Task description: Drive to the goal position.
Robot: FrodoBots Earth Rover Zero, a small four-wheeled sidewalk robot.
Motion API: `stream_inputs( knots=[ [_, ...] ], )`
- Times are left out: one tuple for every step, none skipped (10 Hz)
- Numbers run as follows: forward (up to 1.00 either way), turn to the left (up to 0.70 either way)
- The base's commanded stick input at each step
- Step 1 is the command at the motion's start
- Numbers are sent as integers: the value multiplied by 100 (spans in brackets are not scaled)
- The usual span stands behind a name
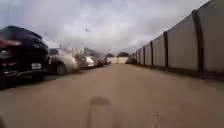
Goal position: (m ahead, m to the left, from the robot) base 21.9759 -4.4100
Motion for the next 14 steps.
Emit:
stream_inputs(
  knots=[
    [70,0],
    [70,6],
    [70,7],
    [70,-22],
    [70,-33],
    [70,-29],
    [70,13],
    [70,7],
    [70,0],
    [70,0],
    [70,0],
    [70,0],
    [70,0],
    [70,0]
  ],
)
